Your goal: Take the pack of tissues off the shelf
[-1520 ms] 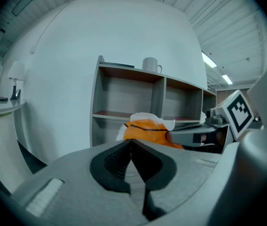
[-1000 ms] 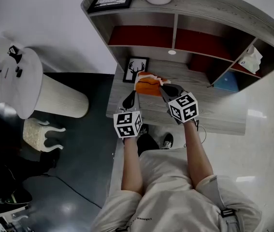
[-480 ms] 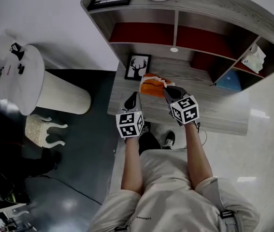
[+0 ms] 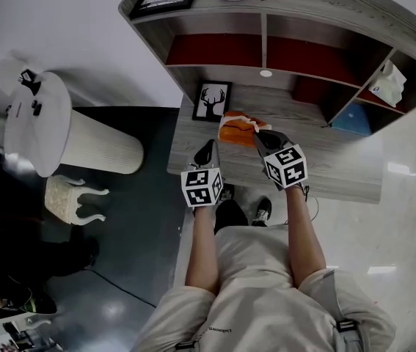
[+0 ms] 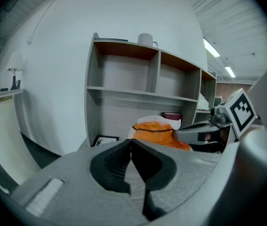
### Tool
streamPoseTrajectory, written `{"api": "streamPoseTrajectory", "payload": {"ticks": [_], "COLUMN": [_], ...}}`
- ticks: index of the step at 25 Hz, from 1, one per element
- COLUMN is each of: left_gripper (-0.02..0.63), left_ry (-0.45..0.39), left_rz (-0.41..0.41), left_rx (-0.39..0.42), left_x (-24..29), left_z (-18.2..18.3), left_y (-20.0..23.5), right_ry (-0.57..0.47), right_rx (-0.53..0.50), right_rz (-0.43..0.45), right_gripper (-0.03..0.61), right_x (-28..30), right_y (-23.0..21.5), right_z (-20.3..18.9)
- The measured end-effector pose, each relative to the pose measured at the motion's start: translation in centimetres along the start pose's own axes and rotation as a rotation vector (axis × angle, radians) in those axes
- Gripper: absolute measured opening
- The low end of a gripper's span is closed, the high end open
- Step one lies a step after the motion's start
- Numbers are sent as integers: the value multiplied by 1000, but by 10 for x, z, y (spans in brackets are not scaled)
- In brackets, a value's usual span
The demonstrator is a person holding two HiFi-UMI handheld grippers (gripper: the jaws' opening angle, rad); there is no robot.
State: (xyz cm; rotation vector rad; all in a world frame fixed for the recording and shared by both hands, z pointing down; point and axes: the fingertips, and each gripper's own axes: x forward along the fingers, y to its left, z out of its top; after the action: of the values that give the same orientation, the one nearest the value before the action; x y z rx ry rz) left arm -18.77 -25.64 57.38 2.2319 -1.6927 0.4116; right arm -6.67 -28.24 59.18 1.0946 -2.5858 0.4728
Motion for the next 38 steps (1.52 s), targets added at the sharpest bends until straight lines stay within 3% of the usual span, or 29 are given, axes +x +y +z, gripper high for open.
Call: {"api": "streamPoseTrajectory", "payload": {"ticks": [15,38], "left_gripper": [9,9], "left_ry": [-38,-57], "left_rz": [-3,-17], "left_rx": [2,-7], "left_x": [6,14], "left_z": [21,31], "left_y": [2,6], "right_ry": [23,31], "right_rx": [-80,-111], "right_rz": [12,0], "right_gripper": [20,20], "right_x": [3,2], "right_y": [-1,0], "right_z": [13,24]}}
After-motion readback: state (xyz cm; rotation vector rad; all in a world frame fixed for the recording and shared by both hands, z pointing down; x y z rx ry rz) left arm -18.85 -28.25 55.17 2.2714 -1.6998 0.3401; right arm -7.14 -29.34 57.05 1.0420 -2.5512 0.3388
